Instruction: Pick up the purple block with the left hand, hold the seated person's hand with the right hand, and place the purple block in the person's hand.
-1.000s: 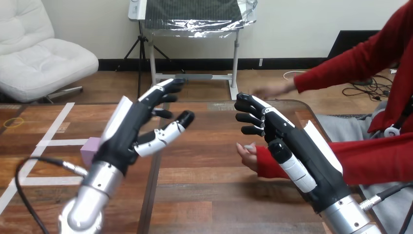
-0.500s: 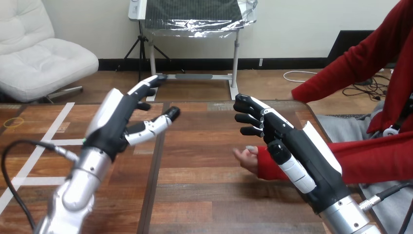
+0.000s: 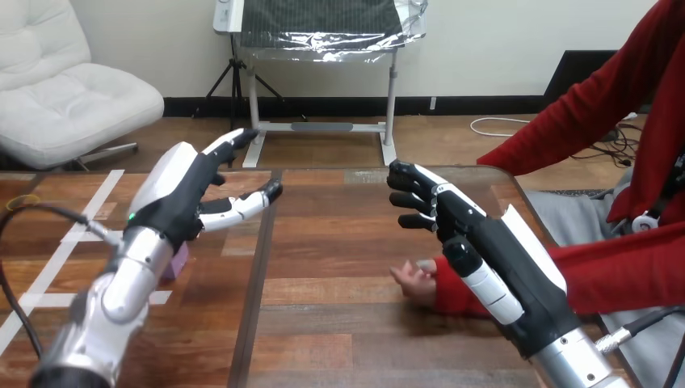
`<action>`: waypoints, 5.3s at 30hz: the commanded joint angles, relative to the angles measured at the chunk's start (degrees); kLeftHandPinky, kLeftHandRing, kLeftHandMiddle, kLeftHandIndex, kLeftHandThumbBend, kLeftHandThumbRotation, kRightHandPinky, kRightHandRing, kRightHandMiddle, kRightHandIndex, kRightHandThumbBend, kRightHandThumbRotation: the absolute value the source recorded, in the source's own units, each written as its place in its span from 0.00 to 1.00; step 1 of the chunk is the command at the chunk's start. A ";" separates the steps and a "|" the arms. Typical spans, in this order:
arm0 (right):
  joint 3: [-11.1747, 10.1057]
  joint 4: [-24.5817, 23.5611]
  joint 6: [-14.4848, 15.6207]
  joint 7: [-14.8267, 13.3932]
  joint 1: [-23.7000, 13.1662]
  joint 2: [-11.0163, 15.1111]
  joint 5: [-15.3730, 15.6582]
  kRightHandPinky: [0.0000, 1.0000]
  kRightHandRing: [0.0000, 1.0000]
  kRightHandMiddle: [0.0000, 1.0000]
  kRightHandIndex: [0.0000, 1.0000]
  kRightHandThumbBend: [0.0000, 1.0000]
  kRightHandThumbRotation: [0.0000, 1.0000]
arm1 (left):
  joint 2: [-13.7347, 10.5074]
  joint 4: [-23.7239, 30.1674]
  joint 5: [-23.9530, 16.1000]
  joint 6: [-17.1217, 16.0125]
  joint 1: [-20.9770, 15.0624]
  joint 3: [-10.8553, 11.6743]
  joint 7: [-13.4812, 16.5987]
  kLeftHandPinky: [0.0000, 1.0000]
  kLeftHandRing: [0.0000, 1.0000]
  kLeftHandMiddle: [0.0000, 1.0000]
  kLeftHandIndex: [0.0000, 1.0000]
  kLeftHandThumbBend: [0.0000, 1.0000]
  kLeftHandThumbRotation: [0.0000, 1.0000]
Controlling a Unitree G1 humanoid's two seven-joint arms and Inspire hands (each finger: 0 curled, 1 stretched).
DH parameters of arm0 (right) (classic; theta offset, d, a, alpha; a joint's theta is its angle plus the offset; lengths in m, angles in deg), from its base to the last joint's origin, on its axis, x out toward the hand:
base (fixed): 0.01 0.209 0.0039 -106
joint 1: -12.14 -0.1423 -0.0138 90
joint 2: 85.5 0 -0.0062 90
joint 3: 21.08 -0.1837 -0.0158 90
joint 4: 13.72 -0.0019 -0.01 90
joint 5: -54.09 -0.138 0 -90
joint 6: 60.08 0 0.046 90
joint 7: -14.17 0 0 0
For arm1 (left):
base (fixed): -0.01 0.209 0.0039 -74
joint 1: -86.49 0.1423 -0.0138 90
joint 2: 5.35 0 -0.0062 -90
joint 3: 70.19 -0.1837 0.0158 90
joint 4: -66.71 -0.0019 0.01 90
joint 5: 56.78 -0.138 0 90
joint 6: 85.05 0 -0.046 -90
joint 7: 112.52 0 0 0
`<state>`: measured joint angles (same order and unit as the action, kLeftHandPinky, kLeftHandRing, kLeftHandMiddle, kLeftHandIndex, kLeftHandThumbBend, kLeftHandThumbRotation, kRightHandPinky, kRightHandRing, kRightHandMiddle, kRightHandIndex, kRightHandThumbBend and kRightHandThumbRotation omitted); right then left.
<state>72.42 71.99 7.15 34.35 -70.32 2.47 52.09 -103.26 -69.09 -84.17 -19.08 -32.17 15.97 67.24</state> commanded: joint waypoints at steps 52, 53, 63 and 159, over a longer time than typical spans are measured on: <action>-1.33 -4.06 1.30 0.81 -2.01 0.96 -1.39 0.85 0.88 0.90 0.91 0.97 1.00 | -5.59 -28.04 -11.03 15.98 -30.54 -14.76 -9.97 0.74 0.90 0.91 0.89 0.71 0.19; -1.34 -4.02 1.25 0.85 -2.03 0.97 -1.43 0.85 0.88 0.90 0.91 0.97 1.00 | -5.58 -28.20 -11.02 16.23 -30.61 -14.86 -10.15 0.75 0.90 0.91 0.89 0.70 0.19; -1.44 -4.03 1.14 0.99 -2.11 1.00 -1.48 0.83 0.87 0.90 0.90 0.98 1.00 | -5.80 -29.19 -11.03 17.79 -31.36 -15.91 -13.14 0.79 0.94 0.94 0.92 0.70 0.15; -1.50 -4.89 0.98 1.84 -2.13 1.49 -2.63 0.80 0.86 0.89 0.90 0.93 1.00 | -4.04 -30.79 -18.70 23.85 -30.74 -29.95 -15.37 0.63 0.78 0.84 0.87 0.62 0.00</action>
<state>71.90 70.20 9.48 36.60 -69.38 4.00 50.19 -107.76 -99.80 -102.85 3.53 -59.90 -13.83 50.10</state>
